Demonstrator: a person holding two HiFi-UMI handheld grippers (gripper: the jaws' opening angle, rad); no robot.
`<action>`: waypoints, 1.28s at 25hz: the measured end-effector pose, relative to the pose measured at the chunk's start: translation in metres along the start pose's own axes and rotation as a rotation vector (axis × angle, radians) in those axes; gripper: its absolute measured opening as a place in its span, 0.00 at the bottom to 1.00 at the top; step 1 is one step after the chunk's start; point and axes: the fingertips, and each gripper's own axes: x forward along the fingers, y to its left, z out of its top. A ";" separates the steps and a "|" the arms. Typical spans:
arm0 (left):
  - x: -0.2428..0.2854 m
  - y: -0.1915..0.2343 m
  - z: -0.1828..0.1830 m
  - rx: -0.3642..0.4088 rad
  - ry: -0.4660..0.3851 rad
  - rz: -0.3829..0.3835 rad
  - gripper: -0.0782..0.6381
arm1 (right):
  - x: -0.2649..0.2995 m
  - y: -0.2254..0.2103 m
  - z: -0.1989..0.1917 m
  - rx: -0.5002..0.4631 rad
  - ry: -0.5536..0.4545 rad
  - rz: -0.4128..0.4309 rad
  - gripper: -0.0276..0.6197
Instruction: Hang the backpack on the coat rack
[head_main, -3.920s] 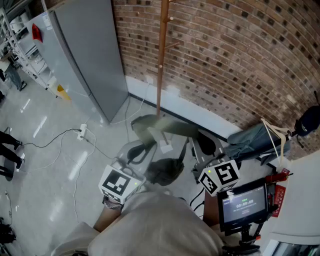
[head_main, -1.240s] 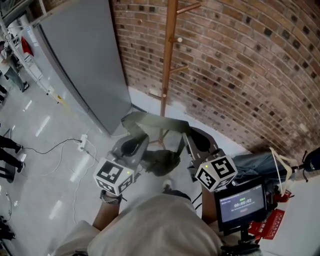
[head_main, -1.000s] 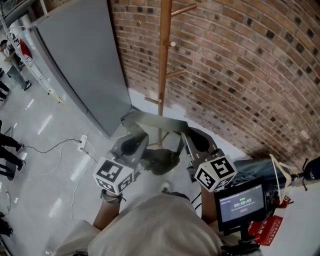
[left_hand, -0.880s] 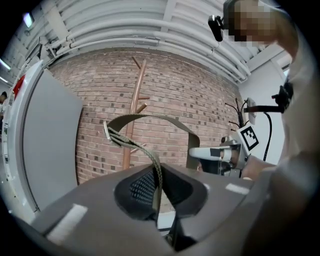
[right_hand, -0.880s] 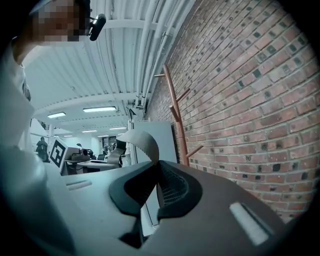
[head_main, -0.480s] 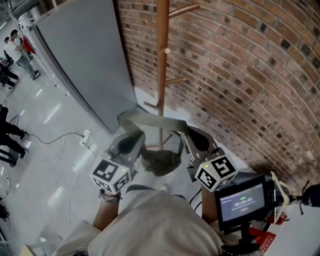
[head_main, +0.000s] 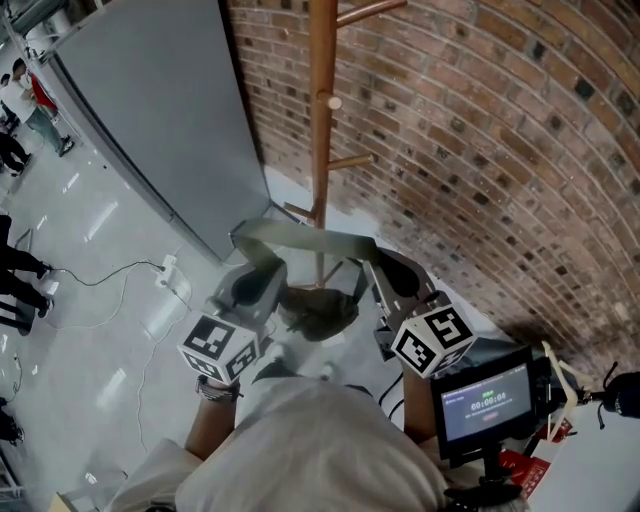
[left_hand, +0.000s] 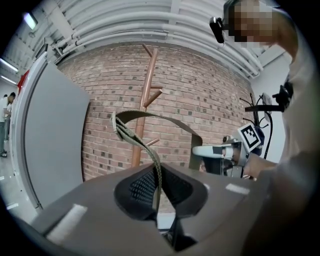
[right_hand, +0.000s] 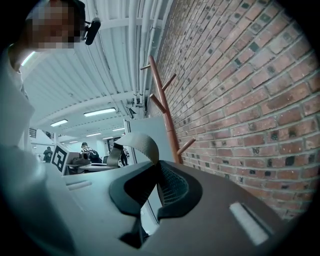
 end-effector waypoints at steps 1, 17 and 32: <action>0.001 0.003 -0.001 -0.003 0.003 -0.007 0.13 | 0.002 -0.001 -0.001 0.002 0.002 -0.008 0.06; 0.029 0.045 -0.008 0.011 0.048 -0.175 0.13 | 0.040 -0.012 -0.012 -0.001 0.011 -0.182 0.06; 0.044 0.068 -0.029 0.004 0.107 -0.203 0.13 | 0.058 -0.027 -0.029 0.035 0.049 -0.214 0.06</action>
